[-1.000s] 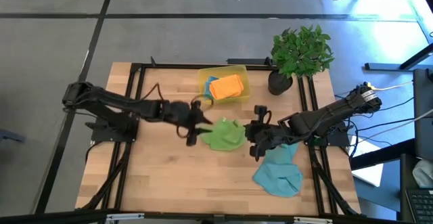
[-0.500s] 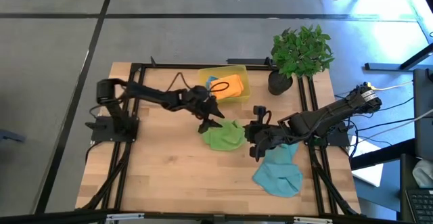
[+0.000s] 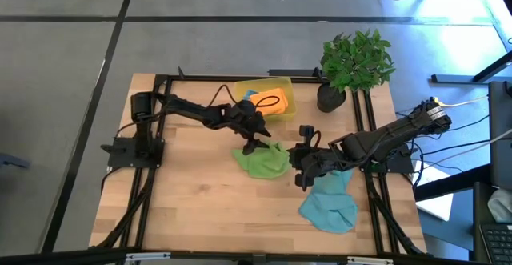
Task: Fold microfiber towels
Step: Fold the green microfiber towel
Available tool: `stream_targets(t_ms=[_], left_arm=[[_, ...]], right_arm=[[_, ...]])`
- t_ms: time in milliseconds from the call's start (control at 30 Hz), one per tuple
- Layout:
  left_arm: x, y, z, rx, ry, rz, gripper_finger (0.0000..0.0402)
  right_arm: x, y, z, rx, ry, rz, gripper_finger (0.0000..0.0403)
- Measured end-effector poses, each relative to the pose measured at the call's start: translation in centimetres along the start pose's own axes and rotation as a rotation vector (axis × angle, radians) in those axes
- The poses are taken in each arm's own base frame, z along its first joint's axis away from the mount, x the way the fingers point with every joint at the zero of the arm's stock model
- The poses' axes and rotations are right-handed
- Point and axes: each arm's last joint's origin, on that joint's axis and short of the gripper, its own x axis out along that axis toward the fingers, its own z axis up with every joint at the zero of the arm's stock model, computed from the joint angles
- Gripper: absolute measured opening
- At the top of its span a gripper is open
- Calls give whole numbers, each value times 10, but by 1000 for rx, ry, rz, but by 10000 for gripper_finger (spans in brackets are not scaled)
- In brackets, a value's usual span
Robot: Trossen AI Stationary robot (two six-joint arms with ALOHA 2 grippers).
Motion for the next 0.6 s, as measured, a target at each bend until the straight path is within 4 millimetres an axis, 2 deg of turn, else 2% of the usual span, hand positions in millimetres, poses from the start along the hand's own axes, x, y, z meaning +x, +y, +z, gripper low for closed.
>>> stream_targets(t_ms=[167,300,467,600], left_arm=[[2,-6,-6,23,63,-10,217],[6,-14,-8,75,100,16,183],[9,-26,-7,132,108,9,100],[-2,-29,5,151,90,60,17]], right_arm=[[0,0,0,0,0,0,6],[0,0,0,7,0,0,6],[0,0,0,10,1,0,6],[0,0,0,19,4,0,6]])
